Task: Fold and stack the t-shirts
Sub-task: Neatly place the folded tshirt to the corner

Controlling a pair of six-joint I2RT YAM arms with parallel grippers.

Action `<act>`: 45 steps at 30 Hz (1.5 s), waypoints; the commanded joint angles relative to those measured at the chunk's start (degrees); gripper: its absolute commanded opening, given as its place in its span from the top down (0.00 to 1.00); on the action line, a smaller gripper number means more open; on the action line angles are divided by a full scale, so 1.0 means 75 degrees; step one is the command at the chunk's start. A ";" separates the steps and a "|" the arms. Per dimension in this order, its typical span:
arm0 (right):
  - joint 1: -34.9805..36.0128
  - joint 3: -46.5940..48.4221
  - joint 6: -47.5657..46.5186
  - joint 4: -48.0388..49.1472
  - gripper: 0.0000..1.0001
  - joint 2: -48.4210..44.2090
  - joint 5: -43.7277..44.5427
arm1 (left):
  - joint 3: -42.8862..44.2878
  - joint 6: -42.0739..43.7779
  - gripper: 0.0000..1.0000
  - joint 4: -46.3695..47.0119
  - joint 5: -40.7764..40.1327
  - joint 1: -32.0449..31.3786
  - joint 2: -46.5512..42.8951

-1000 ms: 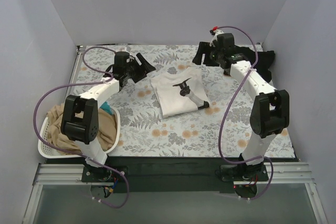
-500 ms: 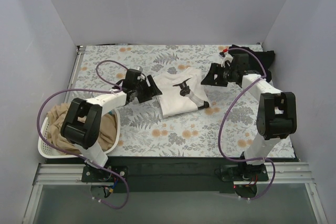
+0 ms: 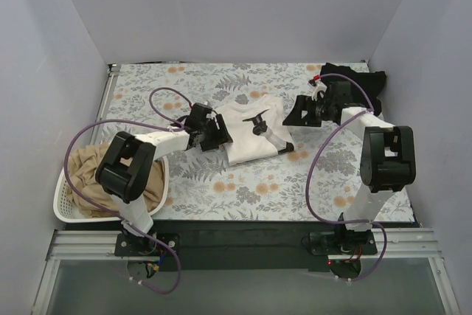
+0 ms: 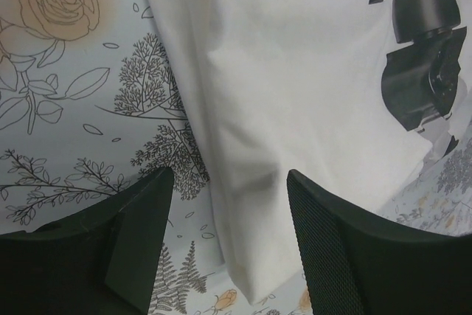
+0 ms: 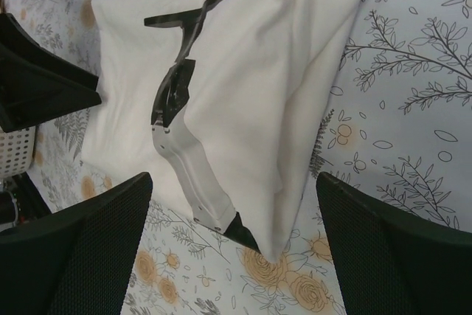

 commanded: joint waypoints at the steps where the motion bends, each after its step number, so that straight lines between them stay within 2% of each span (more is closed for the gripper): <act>1: -0.0072 -0.0047 -0.0266 0.0180 0.02 0.0309 -0.0340 | 0.0366 0.0124 0.39 -0.0103 -0.0388 -0.0085 0.0221; 9: -0.0084 0.0258 -0.0207 0.0320 0.03 0.1141 -0.0609 | 0.0565 0.0206 0.55 -0.0196 -0.0623 -0.0097 0.0468; 10: -0.0084 0.0293 -0.0161 0.0332 0.03 0.1200 -0.0656 | 0.0589 0.0218 0.61 -0.0185 -0.0611 -0.0097 0.0515; 18: -0.0002 0.0270 0.0179 0.0765 0.03 0.1575 -0.0762 | 0.0601 0.0253 0.85 -0.0173 -0.0506 -0.0132 0.0714; 33: 0.1146 0.0820 0.0765 0.1082 0.07 0.2349 -0.0211 | 0.0811 0.0229 0.89 -0.0161 -0.0412 -0.0202 0.0902; 36: 0.1345 0.0902 0.0859 0.1305 0.16 0.2443 -0.0188 | 0.0858 0.0218 0.89 -0.0150 -0.0401 -0.0214 0.0960; 39: 0.1451 0.0938 0.0906 0.1328 0.36 0.2466 -0.0153 | 0.0870 0.0218 0.88 -0.0092 -0.0342 -0.0238 0.0972; 40: 0.1451 0.0938 0.0918 0.1328 0.50 0.2443 -0.0129 | 0.0870 0.0218 0.87 -0.0091 -0.0330 -0.0238 0.0972; 42: 0.1440 0.0996 0.0918 0.1293 0.65 0.2408 -0.0117 | 0.0893 0.0194 0.77 -0.0103 -0.0342 -0.0261 0.0926; 43: 0.1451 0.1019 0.0918 0.1282 0.82 0.2350 -0.0059 | 0.0905 0.0183 0.69 -0.0138 -0.0411 -0.0261 0.0891; 45: 0.1451 0.1101 0.0894 0.1235 0.95 0.2256 0.0023 | 0.0940 0.0124 0.52 -0.0289 -0.0505 -0.0261 0.0762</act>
